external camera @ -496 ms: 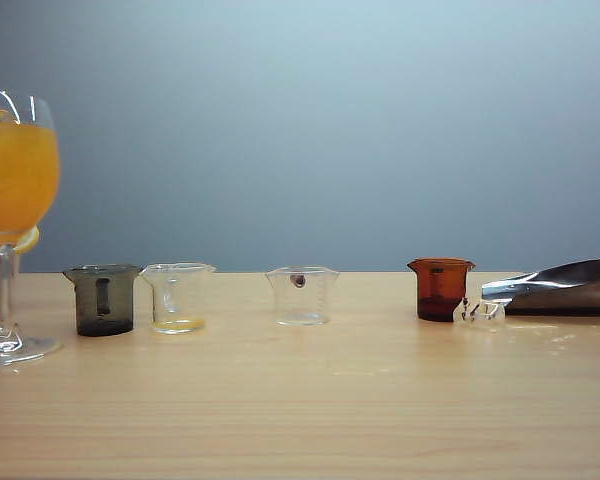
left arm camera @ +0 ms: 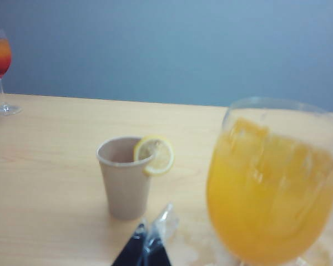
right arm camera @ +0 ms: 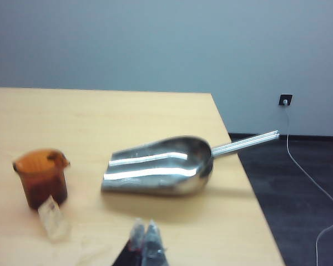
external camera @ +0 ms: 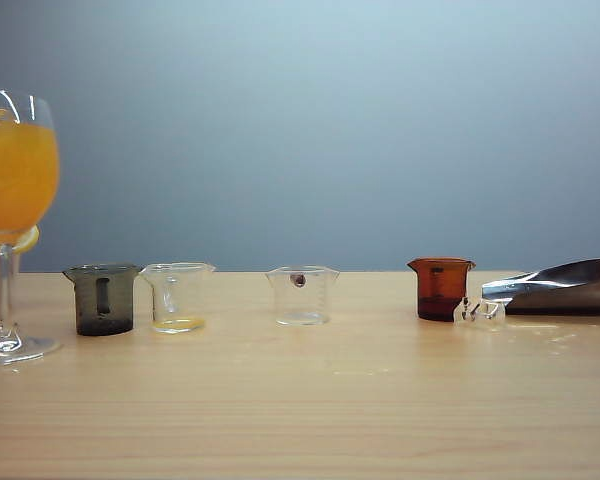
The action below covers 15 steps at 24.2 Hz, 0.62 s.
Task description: Pick up the fourth measuring cup from the left, pour the grenadine inside into the goblet, and finally put the measuring cup back in its original place.
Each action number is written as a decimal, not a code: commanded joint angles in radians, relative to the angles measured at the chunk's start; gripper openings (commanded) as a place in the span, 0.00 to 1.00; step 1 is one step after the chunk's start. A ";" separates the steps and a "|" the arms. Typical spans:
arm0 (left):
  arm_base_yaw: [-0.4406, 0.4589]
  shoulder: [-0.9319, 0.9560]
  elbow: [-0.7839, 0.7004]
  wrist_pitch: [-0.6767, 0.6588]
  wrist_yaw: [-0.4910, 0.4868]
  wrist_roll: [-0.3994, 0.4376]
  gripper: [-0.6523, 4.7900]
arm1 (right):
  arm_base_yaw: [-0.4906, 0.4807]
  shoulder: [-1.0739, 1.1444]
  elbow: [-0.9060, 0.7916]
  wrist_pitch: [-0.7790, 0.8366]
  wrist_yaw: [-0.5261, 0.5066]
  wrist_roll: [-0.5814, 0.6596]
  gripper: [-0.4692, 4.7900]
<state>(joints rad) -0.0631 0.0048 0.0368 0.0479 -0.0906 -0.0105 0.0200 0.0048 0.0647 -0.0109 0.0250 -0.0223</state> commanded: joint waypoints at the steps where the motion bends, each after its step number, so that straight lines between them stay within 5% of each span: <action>1: 0.002 0.005 0.124 -0.053 -0.003 -0.071 0.11 | 0.001 0.012 0.127 -0.013 0.007 0.004 0.09; 12: 0.000 0.368 0.632 -0.283 0.082 -0.077 0.11 | 0.002 0.432 0.483 0.054 -0.002 0.003 0.09; 15: 0.000 0.492 0.765 -0.400 0.137 -0.183 0.11 | 0.037 0.563 0.534 0.135 -0.002 0.003 0.09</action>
<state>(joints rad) -0.0635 0.4725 0.7738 -0.3161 0.0200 -0.1356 0.0399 0.5453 0.5941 0.0681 0.0261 -0.0200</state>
